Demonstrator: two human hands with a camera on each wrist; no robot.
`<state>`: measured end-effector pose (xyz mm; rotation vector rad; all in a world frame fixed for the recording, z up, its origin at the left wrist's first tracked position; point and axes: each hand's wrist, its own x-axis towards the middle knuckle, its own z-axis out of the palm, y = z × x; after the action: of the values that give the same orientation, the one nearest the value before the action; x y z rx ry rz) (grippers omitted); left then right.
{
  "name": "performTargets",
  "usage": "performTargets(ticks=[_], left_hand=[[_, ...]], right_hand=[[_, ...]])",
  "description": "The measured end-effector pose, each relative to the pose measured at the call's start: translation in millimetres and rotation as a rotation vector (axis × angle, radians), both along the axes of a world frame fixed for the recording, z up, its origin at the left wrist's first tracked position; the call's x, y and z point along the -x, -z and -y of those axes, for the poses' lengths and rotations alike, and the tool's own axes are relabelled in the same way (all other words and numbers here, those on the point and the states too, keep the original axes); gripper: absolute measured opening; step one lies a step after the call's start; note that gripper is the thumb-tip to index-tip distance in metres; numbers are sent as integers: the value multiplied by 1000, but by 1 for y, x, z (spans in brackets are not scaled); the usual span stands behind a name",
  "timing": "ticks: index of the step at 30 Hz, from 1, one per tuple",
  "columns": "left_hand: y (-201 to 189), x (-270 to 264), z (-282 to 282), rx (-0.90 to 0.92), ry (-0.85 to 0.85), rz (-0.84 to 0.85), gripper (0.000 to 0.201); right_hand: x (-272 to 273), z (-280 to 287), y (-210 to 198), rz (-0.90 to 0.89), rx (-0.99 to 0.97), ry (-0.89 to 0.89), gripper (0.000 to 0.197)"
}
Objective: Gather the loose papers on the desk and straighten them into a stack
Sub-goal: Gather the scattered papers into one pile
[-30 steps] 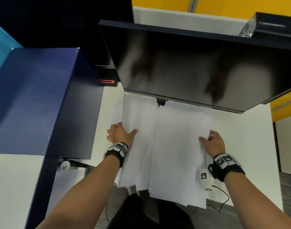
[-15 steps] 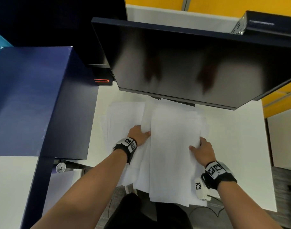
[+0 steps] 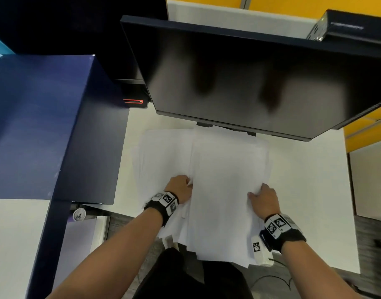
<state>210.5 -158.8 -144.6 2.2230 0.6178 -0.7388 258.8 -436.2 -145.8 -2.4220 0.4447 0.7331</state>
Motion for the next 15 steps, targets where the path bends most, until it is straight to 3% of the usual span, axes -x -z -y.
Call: performTargets(ticks=[3,8,11,15], left_hand=[[1,-6,-6,1,-75,26,24],[-2,-27,-22,-32,-211,158,36],[-5,-43,-10,-64,-154,170,26],[-4,-49,8,-77,-117,175,42]], right_hand=[[-12,3,1,-3,-53,40,61],[-64,21,0,53,-46,266,70],[-85,3,-1,65,-57,216,59],[-89,-26,-1,61,-53,97,54]])
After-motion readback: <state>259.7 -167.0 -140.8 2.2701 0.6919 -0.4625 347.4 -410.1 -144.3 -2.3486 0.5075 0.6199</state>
